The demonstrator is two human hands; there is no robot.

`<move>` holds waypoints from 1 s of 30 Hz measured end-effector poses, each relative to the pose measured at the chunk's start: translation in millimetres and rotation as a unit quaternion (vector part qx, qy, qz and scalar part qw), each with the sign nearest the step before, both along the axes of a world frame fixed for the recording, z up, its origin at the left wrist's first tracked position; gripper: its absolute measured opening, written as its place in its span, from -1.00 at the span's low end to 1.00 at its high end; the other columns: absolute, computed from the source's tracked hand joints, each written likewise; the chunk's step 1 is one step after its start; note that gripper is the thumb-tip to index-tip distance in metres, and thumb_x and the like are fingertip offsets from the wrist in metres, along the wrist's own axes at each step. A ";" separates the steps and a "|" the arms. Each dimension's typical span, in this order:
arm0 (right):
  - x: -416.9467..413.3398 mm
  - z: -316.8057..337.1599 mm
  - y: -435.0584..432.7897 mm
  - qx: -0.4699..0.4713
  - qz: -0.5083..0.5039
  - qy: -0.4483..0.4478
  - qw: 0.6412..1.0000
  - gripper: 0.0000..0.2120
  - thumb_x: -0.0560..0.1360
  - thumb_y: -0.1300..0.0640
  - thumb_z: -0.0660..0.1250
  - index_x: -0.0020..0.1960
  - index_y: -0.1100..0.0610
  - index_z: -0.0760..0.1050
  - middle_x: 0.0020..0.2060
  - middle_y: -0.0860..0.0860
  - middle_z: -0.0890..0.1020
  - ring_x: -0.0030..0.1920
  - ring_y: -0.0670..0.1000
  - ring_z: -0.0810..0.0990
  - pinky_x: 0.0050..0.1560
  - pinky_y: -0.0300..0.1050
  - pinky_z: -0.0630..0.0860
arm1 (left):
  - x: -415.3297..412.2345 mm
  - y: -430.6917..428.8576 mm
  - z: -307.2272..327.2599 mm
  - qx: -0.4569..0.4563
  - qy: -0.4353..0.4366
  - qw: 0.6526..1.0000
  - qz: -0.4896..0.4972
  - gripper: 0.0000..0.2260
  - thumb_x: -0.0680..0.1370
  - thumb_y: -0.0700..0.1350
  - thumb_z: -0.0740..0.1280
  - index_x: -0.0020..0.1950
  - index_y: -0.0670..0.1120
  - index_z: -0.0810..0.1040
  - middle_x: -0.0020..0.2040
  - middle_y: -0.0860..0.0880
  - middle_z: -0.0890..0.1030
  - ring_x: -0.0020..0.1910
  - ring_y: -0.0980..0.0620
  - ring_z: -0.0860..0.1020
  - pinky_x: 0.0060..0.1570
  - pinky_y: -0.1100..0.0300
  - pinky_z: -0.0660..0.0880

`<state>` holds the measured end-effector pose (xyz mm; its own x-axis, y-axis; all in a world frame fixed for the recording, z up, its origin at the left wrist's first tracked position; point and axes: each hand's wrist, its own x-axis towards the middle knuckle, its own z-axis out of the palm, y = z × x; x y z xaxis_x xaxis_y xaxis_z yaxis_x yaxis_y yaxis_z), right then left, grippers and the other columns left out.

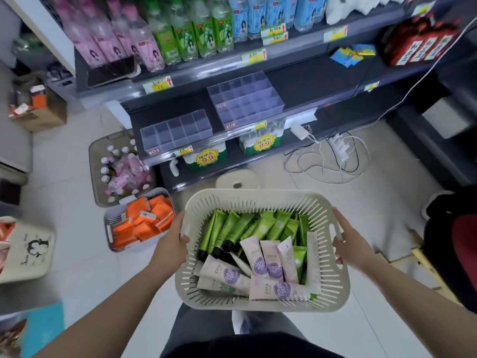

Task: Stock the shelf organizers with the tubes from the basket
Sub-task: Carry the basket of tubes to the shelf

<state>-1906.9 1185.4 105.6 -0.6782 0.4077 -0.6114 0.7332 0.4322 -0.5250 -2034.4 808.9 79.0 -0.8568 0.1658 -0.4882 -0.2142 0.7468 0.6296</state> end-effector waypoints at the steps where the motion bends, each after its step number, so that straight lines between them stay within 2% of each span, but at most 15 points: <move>1: -13.1 -0.6 0.9 0.003 -0.003 0.000 1.000 -0.25 0.47 0.34 0.03 0.44 -0.34 0.00 -0.34 -0.04 0.50 -0.46 0.06 0.55 -0.35 -0.06 0.52 | -15.1 1.7 -1.9 0.004 0.000 1.000 -0.004 -0.33 0.50 -0.35 0.10 0.42 0.30 0.12 -0.12 -0.03 0.55 -0.32 0.06 0.54 -0.44 0.19 0.48; 3: -39.8 -2.3 0.6 0.010 -0.008 -0.001 1.000 -0.25 0.47 0.34 0.04 0.44 -0.34 0.00 -0.34 -0.05 0.50 -0.46 0.07 0.57 -0.35 -0.09 0.51 | -49.0 3.0 -8.1 0.008 -0.001 1.000 -0.014 -0.33 0.49 -0.37 0.10 0.42 0.29 0.14 -0.13 -0.02 0.55 -0.32 0.07 0.53 -0.47 0.18 0.48; 6: -78.2 -4.1 -5.8 0.015 -0.031 -0.007 0.999 -0.26 0.47 0.34 0.03 0.44 -0.34 0.01 -0.31 -0.01 0.54 -0.45 0.08 0.56 -0.36 -0.11 0.51 | -102.4 1.6 -16.9 0.006 -0.009 0.999 -0.033 -0.33 0.50 -0.34 0.11 0.41 0.33 0.11 -0.12 -0.09 0.57 -0.35 -0.06 0.56 -0.43 0.11 0.50; 9: -117.0 -3.9 -15.3 0.014 -0.060 -0.010 0.998 -0.26 0.49 0.35 0.01 0.43 -0.36 0.03 -0.28 0.07 0.55 -0.45 0.09 0.52 -0.34 -0.03 0.54 | -147.0 -1.8 -22.7 0.017 0.002 0.998 -0.053 -0.31 0.53 -0.31 0.13 0.37 0.43 0.05 -0.19 -0.08 0.57 -0.38 -0.10 0.57 -0.38 -0.01 0.54; 11: -141.5 -4.5 -21.2 0.015 -0.070 -0.010 0.997 -0.26 0.48 0.35 0.03 0.43 -0.35 0.05 -0.27 0.09 0.55 -0.45 0.07 0.52 -0.36 -0.07 0.54 | -172.0 -5.6 -26.2 0.021 0.011 0.998 -0.060 -0.30 0.55 -0.29 0.16 0.34 0.47 0.02 -0.27 -0.05 0.57 -0.43 -0.07 0.56 -0.44 0.03 0.53; 16: -202.0 -10.5 -32.3 0.029 -0.056 -0.006 0.998 -0.24 0.46 0.35 0.07 0.42 -0.37 0.06 -0.30 0.09 0.55 -0.48 -0.02 0.51 -0.44 -0.22 0.51 | -227.3 -19.7 -40.2 0.019 0.005 0.999 -0.037 -0.33 0.57 -0.27 0.16 0.29 0.49 0.01 -0.23 0.00 0.56 -0.45 0.03 0.55 -0.51 0.19 0.43; 19: -227.1 -12.0 -36.0 0.030 -0.040 -0.006 0.999 -0.23 0.45 0.36 0.08 0.43 -0.35 0.05 -0.30 0.04 0.56 -0.46 -0.01 0.53 -0.37 -0.16 0.51 | -239.1 -26.5 -45.0 0.019 -0.010 1.000 -0.020 -0.36 0.57 -0.26 0.15 0.34 0.43 0.03 -0.20 0.00 0.54 -0.42 0.08 0.52 -0.49 0.22 0.40; 23: -267.7 -25.4 -33.9 0.023 -0.016 -0.011 1.000 -0.26 0.47 0.33 0.09 0.44 -0.34 0.04 -0.23 -0.04 0.52 -0.41 0.01 0.55 -0.31 -0.09 0.52 | -261.3 -31.7 -61.6 0.022 -0.028 0.999 0.023 -0.39 0.55 -0.28 0.13 0.35 0.37 0.10 0.00 -0.08 0.55 -0.24 -0.08 0.56 -0.35 0.16 0.46; 27: -300.2 -40.0 -23.0 0.004 0.006 -0.009 1.000 -0.24 0.47 0.36 0.06 0.37 -0.43 0.06 -0.26 -0.01 0.51 -0.41 0.06 0.52 -0.31 0.02 0.56 | -272.1 -27.9 -73.7 0.016 -0.040 0.998 0.055 -0.39 0.54 -0.31 0.14 0.41 0.26 0.10 -0.20 -0.09 0.57 -0.40 -0.11 0.53 -0.37 -0.01 0.51; 30: -321.4 -57.3 -6.8 -0.011 0.029 -0.002 1.000 -0.21 0.46 0.35 0.09 0.33 -0.49 0.05 -0.29 0.02 0.53 -0.44 0.03 0.52 -0.37 -0.03 0.56 | -274.4 -16.9 -81.6 0.010 -0.039 0.996 0.086 -0.38 0.53 -0.34 0.13 0.41 0.25 0.11 -0.16 -0.10 0.57 -0.36 -0.18 0.54 -0.34 -0.06 0.52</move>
